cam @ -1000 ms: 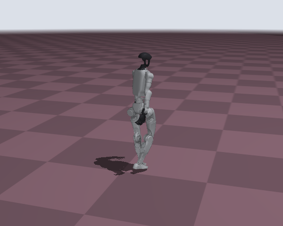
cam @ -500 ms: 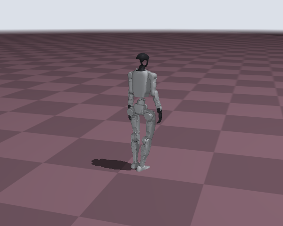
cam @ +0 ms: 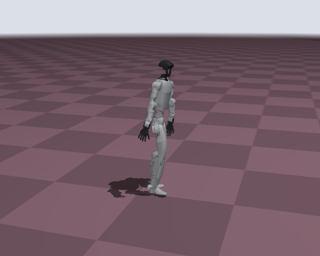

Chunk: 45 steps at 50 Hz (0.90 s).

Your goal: In place motions

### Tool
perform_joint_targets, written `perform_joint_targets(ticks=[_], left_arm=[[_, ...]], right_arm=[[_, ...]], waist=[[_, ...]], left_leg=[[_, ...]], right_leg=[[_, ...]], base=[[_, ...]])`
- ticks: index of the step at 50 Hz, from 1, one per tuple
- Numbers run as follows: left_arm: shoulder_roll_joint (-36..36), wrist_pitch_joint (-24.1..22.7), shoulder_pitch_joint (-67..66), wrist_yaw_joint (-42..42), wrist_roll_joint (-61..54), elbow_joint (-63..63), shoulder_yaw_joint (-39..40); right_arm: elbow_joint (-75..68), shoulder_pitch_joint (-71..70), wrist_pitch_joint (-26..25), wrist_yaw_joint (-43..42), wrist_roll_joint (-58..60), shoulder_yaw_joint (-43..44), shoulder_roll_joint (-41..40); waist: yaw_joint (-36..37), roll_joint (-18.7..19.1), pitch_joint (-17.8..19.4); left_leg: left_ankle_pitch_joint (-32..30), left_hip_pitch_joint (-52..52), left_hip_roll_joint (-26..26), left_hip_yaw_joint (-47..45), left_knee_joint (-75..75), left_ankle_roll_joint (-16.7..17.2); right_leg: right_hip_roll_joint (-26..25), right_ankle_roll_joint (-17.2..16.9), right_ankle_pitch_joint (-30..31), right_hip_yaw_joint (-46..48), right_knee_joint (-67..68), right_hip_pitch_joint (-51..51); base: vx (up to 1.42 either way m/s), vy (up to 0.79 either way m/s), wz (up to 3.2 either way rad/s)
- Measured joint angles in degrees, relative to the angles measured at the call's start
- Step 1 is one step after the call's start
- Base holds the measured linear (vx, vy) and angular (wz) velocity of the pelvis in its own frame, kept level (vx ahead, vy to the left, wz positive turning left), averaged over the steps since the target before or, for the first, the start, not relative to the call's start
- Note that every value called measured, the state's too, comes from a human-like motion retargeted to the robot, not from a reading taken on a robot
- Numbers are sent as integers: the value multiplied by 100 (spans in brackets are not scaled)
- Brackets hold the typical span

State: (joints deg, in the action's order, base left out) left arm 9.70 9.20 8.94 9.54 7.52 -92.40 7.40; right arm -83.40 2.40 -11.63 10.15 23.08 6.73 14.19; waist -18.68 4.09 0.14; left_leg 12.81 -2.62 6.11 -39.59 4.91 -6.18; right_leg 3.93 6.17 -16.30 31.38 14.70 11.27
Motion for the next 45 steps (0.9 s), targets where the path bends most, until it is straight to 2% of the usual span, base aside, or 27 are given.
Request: perform_joint_targets(ticks=[6,10,15,19,22,25,26,27,30,32,33,35,38,41,42,45], left_arm=[[120,60,-110,-194,252,-132,253],[75,86,-162,-213,259,-216,357],[63,65,-152,-153,256,-28,387],[41,91,-32,-26,348,160,281],[-100,80,-3,2,387,332,222],[-290,15,-102,42,394,526,229],[-352,-18,-176,48,429,612,259],[-406,-54,-252,49,450,694,278],[-459,-174,-467,-12,369,856,212],[-436,-257,-580,-89,293,801,181],[-424,-296,-622,-127,268,717,205],[-425,-357,-619,-199,173,487,276],[-365,-366,-617,-172,55,179,511],[-302,-332,-658,-121,56,69,709],[-302,-318,-668,-136,83,56,760],[-359,-279,-663,-256,146,56,838]], right_arm=[[292,-166,126,-166,-238,-111,-61],[103,-70,162,-246,-378,-91,-197],[-630,-25,-71,-231,-577,-36,-338],[-1169,145,-253,-143,-734,65,-344],[-1400,373,-331,-188,-823,233,-307],[-1400,675,-460,-204,-907,331,-275],[-1400,718,-510,-205,-910,363,-271],[-1400,743,-550,-212,-902,393,-270],[-1400,619,-542,-252,-760,449,-308],[-1310,390,-473,-213,-543,376,-342],[-1149,282,-485,-168,-398,315,-361],[-714,-14,-499,-66,-75,192,-399],[140,-471,-339,193,307,-138,-509],[973,-808,-62,440,314,-533,-624],[1220,-879,30,486,248,-639,-667],[1785,-982,236,454,-29,-817,-780]], waist=[[-27,120,-74],[48,156,-214],[-389,198,-245],[-749,356,-204],[-780,472,-260],[-695,521,-508],[-603,417,-646],[-500,278,-788],[-52,-363,-1185],[372,-623,-1194],[626,-641,-1085],[987,-655,-883],[1016,-454,-522],[986,-307,-332],[982,-272,-300],[1108,-201,-225]], left_leg=[[288,407,34,-1718,-304,246],[416,596,-64,-2501,-424,469],[532,819,-68,-3402,-325,782],[514,997,12,-3791,-267,995],[452,1174,22,-3814,-241,1051],[169,1320,81,-3569,2,945],[-32,1351,76,-3470,217,772],[-211,1370,61,-3345,474,538],[-403,1176,44,-2657,1699,-584],[-321,603,186,-1396,2782,-882],[-329,306,219,-727,3229,-882],[-473,-296,-133,324,3658,-882],[-448,-540,-160,1090,3607,-882],[-424,-759,-225,1529,2989,-882],[-539,-902,-425,1823,2668,-882],[-1389,-1206,-1444,3160,1286,-786]], right_leg=[[223,-446,-218,2335,-55,-460],[118,-703,28,3378,-322,-739],[29,-661,988,2974,-581,-495],[-16,-671,886,2647,-458,-360],[-22,-814,806,2461,-367,-369],[80,-979,775,2246,-366,-365],[232,-1002,772,2110,-367,-340],[413,-1017,772,1957,-366,-310],[1125,-984,737,1296,-210,-72],[1235,-887,737,643,-105,76],[1089,-820,772,333,-139,41],[882,-654,956,-174,-326,14],[361,-269,1049,-697,-589,-177],[-12,-59,1119,-1167,-722,-228],[-57,-47,1188,-1280,-782,-223],[-69,-128,1357,-1569,-865,-184]], base=[[-34,-17,-380],[-23,-17,-309],[-14,-15,-186],[-1,-15,-87],[12,-16,-69],[26,-18,-72],[28,-18,-94],[26,-12,-111],[21,-14,-158],[17,-12,-257],[16,-15,-303],[4,-10,-284],[0,-8,-211],[7,-9,-173],[-2,13,-128],[2,22,-115]])
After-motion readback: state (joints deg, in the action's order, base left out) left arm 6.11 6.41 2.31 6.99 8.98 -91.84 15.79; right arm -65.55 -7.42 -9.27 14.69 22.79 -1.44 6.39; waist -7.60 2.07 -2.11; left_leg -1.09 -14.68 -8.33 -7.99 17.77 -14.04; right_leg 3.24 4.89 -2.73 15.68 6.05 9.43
